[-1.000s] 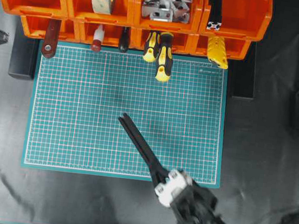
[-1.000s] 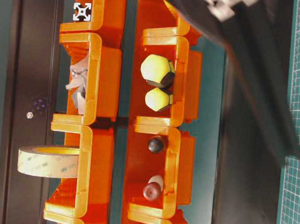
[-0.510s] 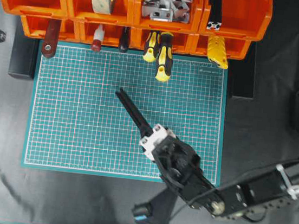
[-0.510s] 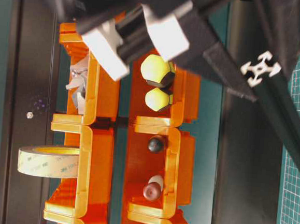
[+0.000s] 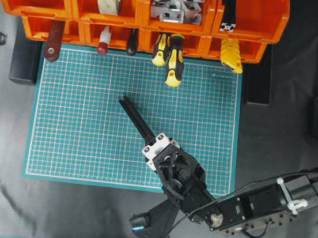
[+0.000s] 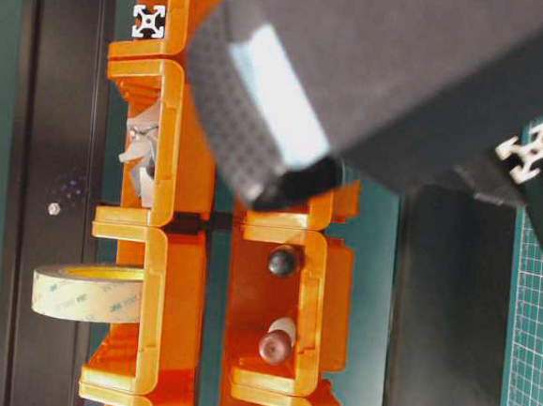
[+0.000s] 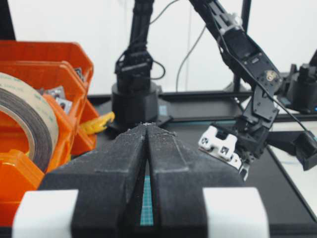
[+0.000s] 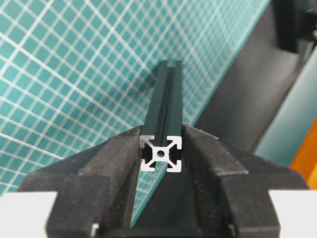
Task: Pick frame from container rack with right arm.
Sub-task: 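Swing the held extrusion over the mat and lower it flat, then open the right gripper to release the extrusion on the mat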
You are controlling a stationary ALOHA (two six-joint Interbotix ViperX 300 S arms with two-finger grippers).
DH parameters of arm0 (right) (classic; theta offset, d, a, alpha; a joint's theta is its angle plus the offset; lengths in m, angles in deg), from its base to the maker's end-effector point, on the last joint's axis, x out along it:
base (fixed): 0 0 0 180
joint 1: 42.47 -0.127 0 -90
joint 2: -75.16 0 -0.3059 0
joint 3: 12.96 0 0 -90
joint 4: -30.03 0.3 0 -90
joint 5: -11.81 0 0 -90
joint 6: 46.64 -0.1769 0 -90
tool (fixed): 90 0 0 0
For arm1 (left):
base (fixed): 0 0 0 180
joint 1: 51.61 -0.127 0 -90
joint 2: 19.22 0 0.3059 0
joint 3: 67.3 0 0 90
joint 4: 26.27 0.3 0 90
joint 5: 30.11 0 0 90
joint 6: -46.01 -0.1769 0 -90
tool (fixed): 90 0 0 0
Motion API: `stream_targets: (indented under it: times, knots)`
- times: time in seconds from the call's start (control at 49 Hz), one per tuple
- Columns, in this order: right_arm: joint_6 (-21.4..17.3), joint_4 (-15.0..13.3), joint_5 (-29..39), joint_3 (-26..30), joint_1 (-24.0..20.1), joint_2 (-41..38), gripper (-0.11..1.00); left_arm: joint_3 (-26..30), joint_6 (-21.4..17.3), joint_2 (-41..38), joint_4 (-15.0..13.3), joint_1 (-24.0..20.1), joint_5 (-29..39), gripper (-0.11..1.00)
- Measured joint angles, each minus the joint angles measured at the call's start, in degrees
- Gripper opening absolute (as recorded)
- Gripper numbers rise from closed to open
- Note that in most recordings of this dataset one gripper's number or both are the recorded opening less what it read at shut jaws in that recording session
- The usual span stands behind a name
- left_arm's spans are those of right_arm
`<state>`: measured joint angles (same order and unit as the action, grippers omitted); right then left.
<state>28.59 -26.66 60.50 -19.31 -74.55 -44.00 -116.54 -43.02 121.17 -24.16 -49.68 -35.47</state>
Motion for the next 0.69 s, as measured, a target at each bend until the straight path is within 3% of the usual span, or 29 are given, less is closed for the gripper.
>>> stream_targets:
  times: [0.122, 0.428, 0.49, 0.612, 0.694]
  knots:
    - [0.0, 2.2, -0.5, 0.1, 0.1, -0.1, 0.25, -0.1, 0.0, 0.0, 0.0, 0.0, 0.0, 0.0]
    - [-0.5, 4.7, -5.7, -0.1, 0.4, 0.0, 0.27, 0.0, 0.0, 0.0, 0.0, 0.0, 0.0, 0.0]
    - [-0.6, 5.0, -6.6, -0.4, 0.4, -0.1, 0.37, 0.0, 0.0, 0.0, -0.1, 0.0, 0.0, 0.0]
    - [-1.1, 6.7, -8.1, -1.5, 0.1, -1.3, 0.69, -0.1, 0.0, 0.0, 0.0, 0.0, 1.1, 0.0]
    - [-1.5, 6.9, -8.3, -1.5, 0.0, -1.4, 0.8, -0.1, 0.0, 0.2, 0.0, 0.0, 1.9, 0.0]
